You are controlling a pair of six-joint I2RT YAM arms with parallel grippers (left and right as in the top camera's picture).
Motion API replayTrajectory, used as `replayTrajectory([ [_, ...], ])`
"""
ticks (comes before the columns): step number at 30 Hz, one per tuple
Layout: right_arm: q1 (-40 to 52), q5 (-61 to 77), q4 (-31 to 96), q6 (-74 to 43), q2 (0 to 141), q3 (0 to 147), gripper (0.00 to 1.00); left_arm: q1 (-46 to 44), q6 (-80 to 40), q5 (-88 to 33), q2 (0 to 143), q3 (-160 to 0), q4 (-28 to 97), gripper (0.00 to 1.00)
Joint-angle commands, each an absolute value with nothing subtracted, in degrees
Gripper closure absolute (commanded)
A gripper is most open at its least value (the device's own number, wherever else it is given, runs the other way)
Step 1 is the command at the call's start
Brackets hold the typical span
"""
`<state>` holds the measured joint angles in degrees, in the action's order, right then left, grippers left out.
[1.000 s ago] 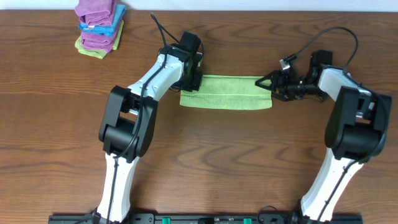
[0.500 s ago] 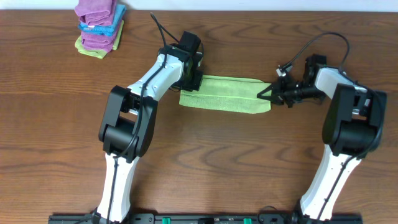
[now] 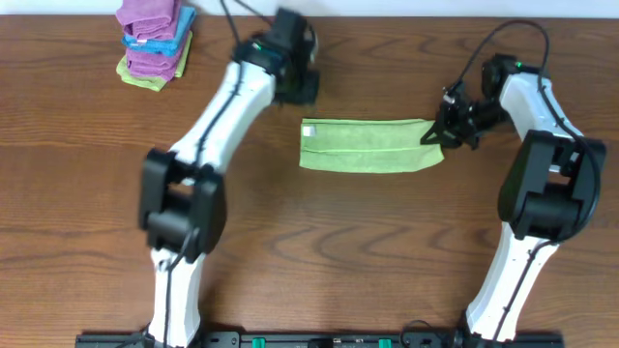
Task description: Fold the cloth
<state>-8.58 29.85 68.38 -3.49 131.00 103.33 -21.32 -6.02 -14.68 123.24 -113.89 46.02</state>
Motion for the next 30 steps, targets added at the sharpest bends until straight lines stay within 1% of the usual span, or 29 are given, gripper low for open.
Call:
replayTrajectory([
  [1, -6.81, 19.81, 71.64, -5.96, 131.35, 109.67, 0.98, -19.03, -6.52, -14.83, 112.42, -116.64, 47.09, 0.94],
  [7, -2.66, 5.82, 78.41, -10.50, 131.35, 120.46, 0.98, -14.31, -6.48, -14.85, 100.14, -116.64, 53.25, 0.94],
  [11, 3.73, -4.32, 80.40, -12.23, 131.35, 124.01, 0.99, -11.70, -6.46, -14.85, 93.34, -116.64, 58.48, 0.94],
  [17, 16.10, -18.81, 79.75, -13.52, 131.37, 123.96, 0.98, -11.31, -6.46, -14.90, 86.28, -116.64, 62.17, 0.94],
  [23, 24.45, -23.81, 77.25, -13.47, 131.39, 122.87, 0.99, -11.31, -6.44, -15.03, 80.38, -116.64, 64.77, 0.94],
  [30, 27.51, -23.55, 74.59, -13.23, 131.39, 116.49, 0.99, -11.31, -6.39, -15.00, 75.29, -116.64, 66.92, 0.94],
])
